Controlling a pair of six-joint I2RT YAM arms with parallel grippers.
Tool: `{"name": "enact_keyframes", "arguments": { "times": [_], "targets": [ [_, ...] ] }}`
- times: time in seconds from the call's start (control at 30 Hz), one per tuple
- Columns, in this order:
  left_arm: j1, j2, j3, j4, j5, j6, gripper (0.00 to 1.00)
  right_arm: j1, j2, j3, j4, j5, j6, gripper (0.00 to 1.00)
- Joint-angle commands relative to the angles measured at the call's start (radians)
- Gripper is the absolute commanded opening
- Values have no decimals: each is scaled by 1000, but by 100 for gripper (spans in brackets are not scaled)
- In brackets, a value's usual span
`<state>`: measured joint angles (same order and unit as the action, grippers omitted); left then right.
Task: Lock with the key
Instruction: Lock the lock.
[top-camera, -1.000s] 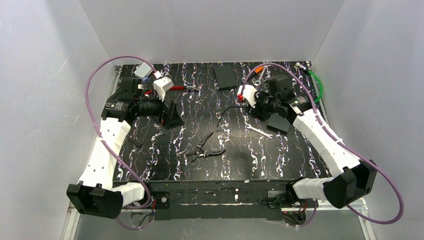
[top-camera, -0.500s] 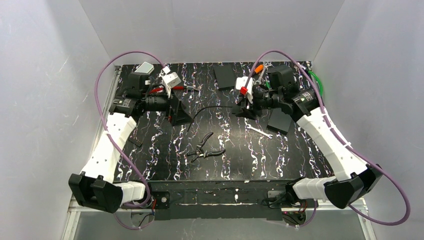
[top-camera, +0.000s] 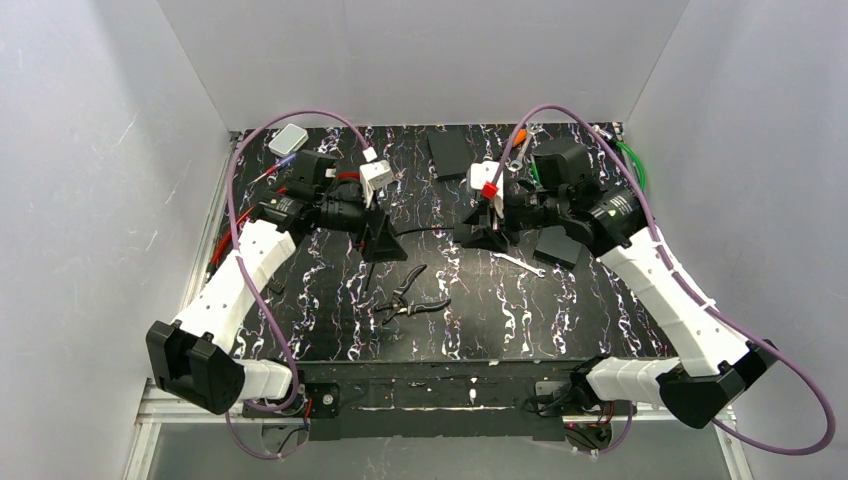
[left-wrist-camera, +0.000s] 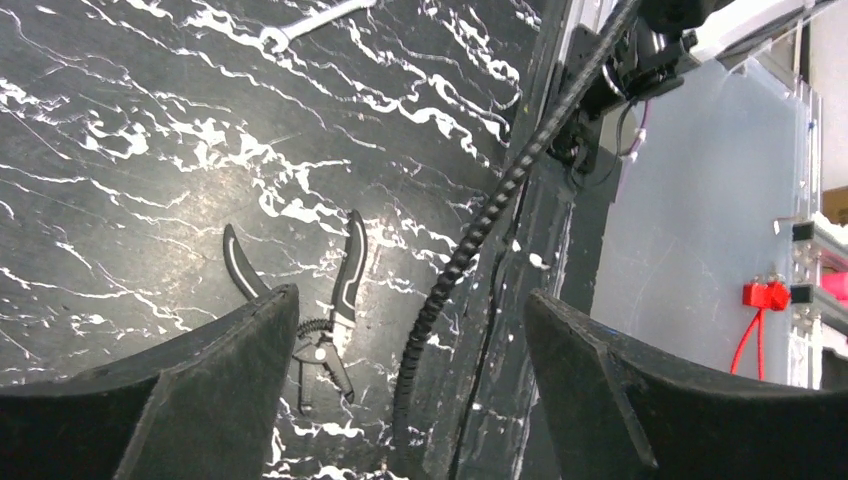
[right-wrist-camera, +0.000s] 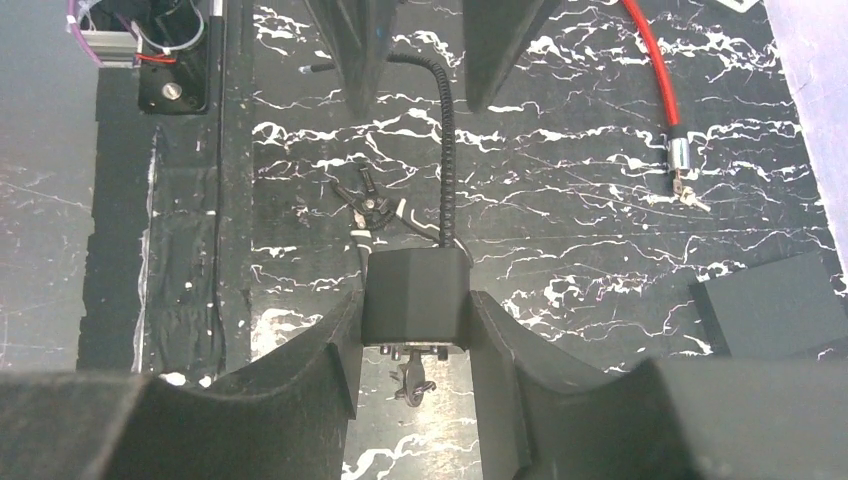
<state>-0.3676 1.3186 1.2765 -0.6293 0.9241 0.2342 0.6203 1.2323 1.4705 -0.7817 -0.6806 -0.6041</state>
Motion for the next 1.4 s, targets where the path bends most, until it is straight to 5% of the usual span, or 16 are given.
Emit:
{"name": "enact_keyframes", "arguments": {
  "times": [0.0,0.1,0.13,0.2,0.33,0.4,0.87,1.37],
  "targets": [
    [-28,-21,-23,-10,7,11,60,10,-47,-2,75,-40,45,1],
    [-31,-42,-5,-48,-11,25,9,10,-59,-33,85,-44,73,1],
    [-31,-51,6,-66,-25,37,0,10,-65,-50,92,-48,94,2],
    [-31,-84,27,-115,-34,113,0,10,-81,-91,113,-49,148,19],
    [-30,-138,74,-225,-56,284,0,10,-119,-163,133,-37,241,86],
    [-30,-138,114,-297,-56,372,0,10,-125,-187,129,-28,255,96],
    [-56,-233,267,-588,-46,828,0,12,-95,-223,97,-178,213,98],
    [-209,-204,347,-564,-172,716,0,140,-32,-176,82,-187,174,93]
  ]
}}
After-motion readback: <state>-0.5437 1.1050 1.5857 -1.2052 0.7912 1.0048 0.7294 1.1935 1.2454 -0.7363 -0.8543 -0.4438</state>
